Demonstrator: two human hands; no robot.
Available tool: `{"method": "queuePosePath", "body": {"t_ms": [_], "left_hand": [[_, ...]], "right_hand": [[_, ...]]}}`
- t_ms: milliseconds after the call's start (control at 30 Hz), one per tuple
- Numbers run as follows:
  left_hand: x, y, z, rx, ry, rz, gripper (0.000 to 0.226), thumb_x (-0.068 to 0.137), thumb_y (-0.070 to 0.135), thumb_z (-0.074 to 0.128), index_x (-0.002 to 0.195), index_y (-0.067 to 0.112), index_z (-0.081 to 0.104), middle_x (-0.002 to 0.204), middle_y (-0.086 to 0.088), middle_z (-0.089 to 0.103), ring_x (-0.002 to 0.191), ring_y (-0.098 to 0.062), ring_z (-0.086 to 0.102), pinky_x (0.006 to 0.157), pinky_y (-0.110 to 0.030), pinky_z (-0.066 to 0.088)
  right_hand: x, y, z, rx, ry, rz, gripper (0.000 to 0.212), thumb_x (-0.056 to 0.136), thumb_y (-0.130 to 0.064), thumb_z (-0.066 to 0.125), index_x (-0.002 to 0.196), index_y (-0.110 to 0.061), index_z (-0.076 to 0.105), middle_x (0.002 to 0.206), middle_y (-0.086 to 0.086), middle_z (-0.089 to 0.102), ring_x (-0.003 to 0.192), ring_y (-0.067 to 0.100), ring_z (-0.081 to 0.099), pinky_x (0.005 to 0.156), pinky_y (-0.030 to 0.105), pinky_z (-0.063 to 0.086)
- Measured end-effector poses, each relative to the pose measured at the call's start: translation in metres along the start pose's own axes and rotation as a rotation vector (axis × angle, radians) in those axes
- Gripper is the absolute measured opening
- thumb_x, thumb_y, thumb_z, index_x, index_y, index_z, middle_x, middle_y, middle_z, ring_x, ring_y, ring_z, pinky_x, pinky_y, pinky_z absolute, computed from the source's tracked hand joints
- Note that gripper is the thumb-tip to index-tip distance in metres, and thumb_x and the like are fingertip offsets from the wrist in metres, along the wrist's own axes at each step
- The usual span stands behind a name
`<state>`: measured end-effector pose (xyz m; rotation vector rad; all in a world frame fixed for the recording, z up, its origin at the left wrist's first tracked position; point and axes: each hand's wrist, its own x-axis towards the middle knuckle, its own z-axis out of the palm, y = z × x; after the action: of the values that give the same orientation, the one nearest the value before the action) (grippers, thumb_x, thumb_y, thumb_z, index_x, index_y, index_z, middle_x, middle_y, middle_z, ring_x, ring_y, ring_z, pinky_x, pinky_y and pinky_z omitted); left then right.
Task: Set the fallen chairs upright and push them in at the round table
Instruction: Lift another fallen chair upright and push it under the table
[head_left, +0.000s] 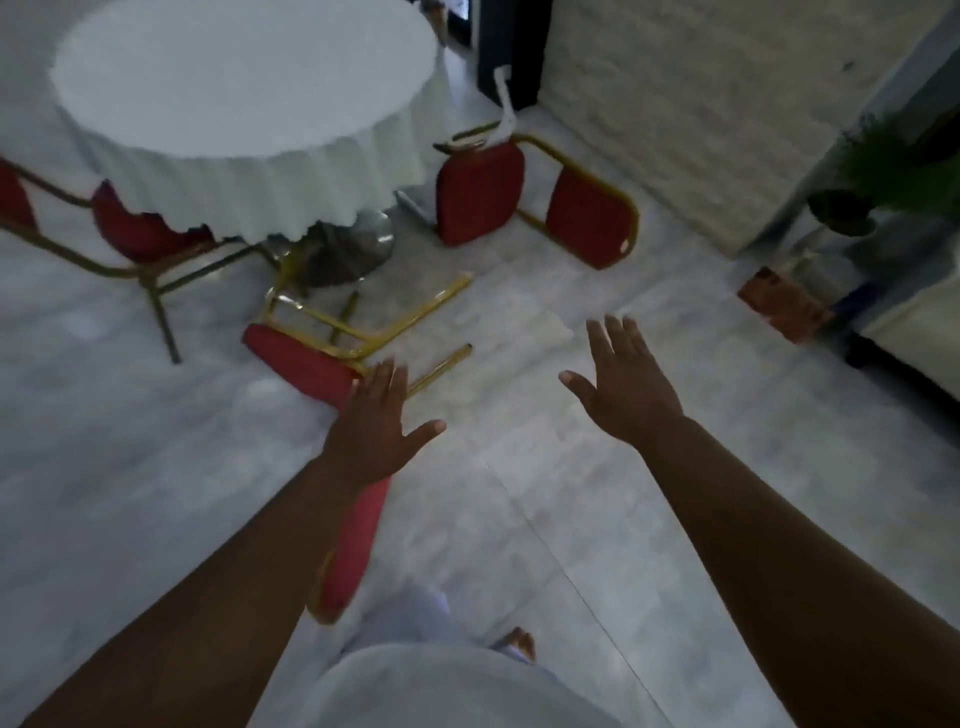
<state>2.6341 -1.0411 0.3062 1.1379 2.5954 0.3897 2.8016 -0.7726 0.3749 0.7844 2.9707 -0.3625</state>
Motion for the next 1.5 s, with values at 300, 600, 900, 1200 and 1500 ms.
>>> {"method": "queuePosePath", "body": {"t_ms": [300,600,900,1200,1500], "left_hand": [[-0.076,-0.107,-0.008,-0.087,0.148,-0.432,0.118,0.071,0.091,0.007,0.155,0.008,0.005,0.163,-0.011,-0.003,0.150,-0.024,-0.006,0.122,-0.045,0.003],[-0.152,-0.160,0.033,-0.145,0.182,-0.726,0.115,0.075,0.089,0.008,0.154,0.006,0.008,0.163,-0.013,0.000,0.150,-0.027,-0.002,0.121,-0.047,0.008],[-0.188,-0.171,0.157,-0.255,0.243,-1.011,0.104,0.085,0.080,0.021,0.151,0.000,0.021,0.159,-0.021,0.016,0.148,-0.036,0.015,0.117,-0.052,0.021],[-0.181,-0.203,0.324,-0.338,0.246,-1.111,0.088,0.087,0.066,0.041,0.147,0.001,0.034,0.151,-0.022,0.038,0.142,-0.038,0.032,0.113,-0.051,0.033],[-0.161,-0.240,0.438,-0.448,0.335,-1.107,0.053,0.083,0.038,0.065,0.129,0.011,0.055,0.121,-0.016,0.063,0.110,-0.037,0.058,0.093,-0.047,0.049]], "right_hand": [[0.101,-0.136,0.046,-0.007,-0.109,-0.408,0.083,0.094,-0.058,0.040,0.154,-0.010,0.010,0.162,0.017,0.007,0.150,0.030,-0.004,0.121,0.041,0.007],[0.124,-0.257,0.117,-0.032,-0.264,-0.723,0.083,0.092,-0.061,0.038,0.153,-0.010,0.016,0.160,0.017,0.016,0.149,0.034,0.005,0.119,0.048,0.017],[0.121,-0.314,0.274,-0.035,-0.448,-1.087,0.090,0.088,-0.071,0.018,0.152,-0.007,0.018,0.159,0.020,0.018,0.149,0.035,0.006,0.119,0.046,0.013],[0.111,-0.278,0.456,-0.191,-0.581,-1.256,0.077,0.092,-0.054,0.041,0.147,-0.001,0.030,0.151,0.028,0.033,0.144,0.043,0.023,0.115,0.051,0.023],[0.112,-0.249,0.563,-0.229,-0.478,-1.378,0.050,0.078,-0.029,0.073,0.123,-0.013,0.059,0.119,0.014,0.061,0.113,0.035,0.054,0.100,0.046,0.042]]}}
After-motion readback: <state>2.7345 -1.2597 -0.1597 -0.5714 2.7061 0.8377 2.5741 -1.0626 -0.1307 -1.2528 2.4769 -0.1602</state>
